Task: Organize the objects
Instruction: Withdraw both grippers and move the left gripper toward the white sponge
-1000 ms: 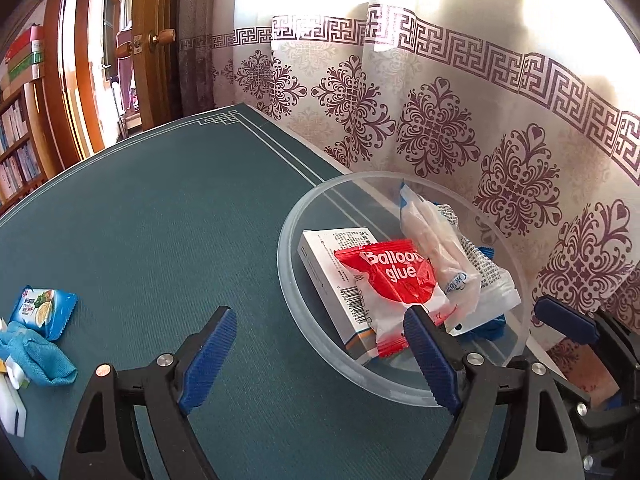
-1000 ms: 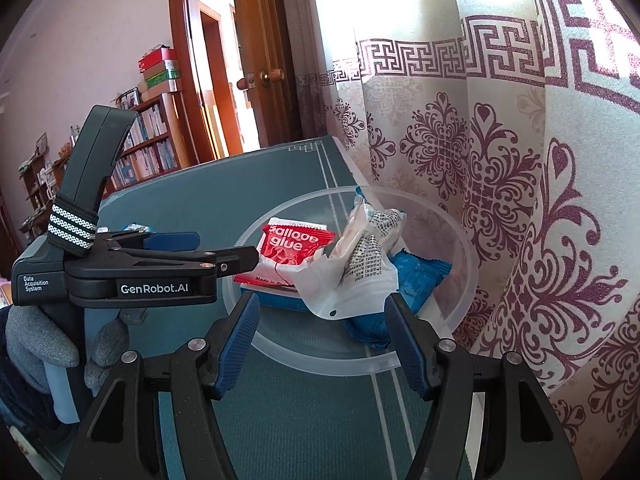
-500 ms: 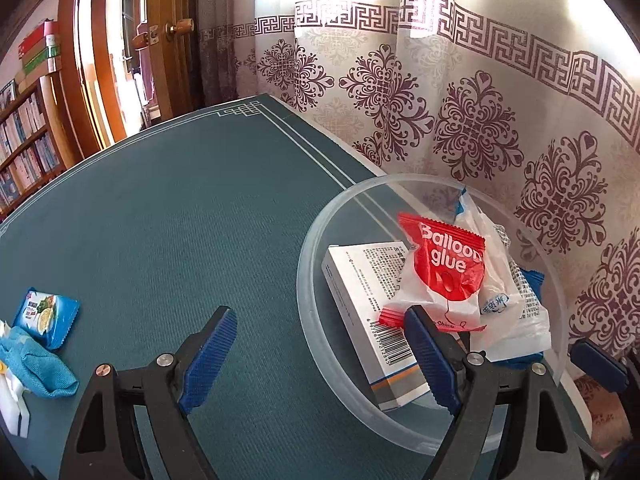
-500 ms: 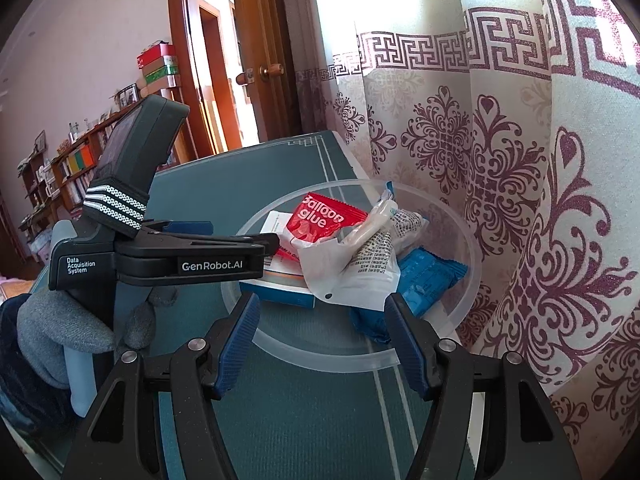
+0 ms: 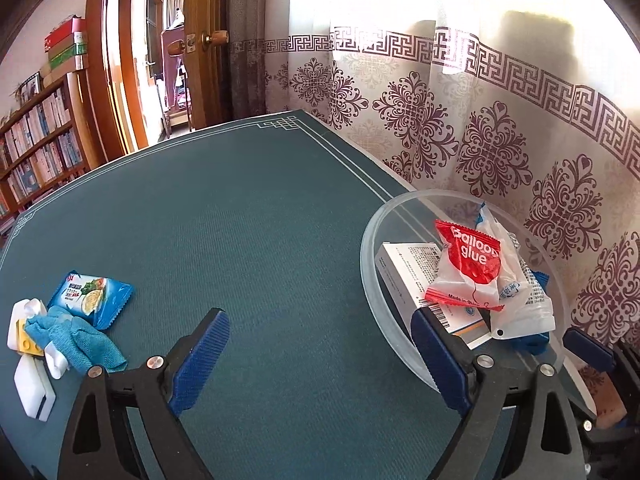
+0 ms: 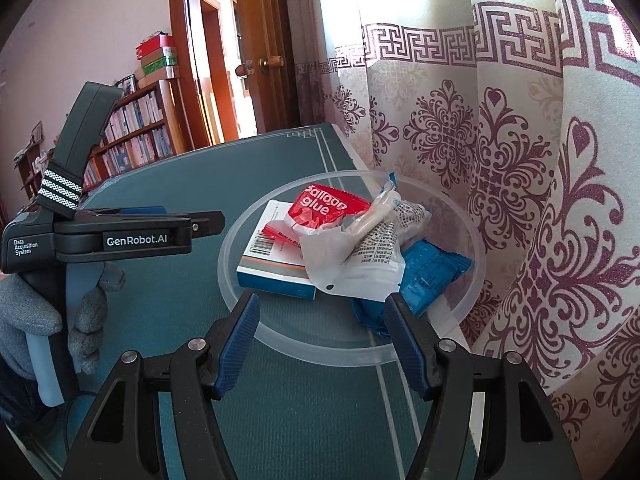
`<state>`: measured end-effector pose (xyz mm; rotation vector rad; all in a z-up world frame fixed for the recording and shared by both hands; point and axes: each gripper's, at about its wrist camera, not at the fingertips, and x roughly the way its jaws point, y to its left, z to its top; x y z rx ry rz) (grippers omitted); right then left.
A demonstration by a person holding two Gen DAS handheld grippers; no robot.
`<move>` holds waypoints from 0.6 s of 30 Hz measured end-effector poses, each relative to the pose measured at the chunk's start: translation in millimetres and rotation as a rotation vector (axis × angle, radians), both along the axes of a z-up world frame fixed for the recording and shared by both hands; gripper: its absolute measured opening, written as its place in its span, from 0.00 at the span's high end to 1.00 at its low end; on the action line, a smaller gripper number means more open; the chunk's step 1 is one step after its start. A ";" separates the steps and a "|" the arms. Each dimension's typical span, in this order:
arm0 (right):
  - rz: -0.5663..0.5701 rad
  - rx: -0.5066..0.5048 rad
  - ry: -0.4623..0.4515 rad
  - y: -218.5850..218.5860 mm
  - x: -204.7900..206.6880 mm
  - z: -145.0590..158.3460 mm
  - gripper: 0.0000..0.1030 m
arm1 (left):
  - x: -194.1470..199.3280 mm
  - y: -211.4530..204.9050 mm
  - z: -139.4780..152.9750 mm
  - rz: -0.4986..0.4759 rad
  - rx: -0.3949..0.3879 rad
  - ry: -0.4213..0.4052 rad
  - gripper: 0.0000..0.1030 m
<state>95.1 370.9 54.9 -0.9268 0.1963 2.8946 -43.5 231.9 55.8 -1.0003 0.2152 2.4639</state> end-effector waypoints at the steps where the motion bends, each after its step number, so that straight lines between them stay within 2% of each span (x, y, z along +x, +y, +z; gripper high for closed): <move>1: -0.001 0.000 -0.003 -0.8 -0.1 -0.5 0.36 | 1.6 -4.3 1.0 0.004 -0.001 0.007 0.07; 9: 0.016 0.007 -0.021 -15.4 -2.5 -2.5 0.36 | 7.1 -43.9 4.9 0.064 -0.008 0.038 0.04; 18: 0.087 0.026 -0.022 -47.2 -6.8 -0.4 0.36 | 2.9 -106.3 6.0 0.208 0.014 0.032 0.03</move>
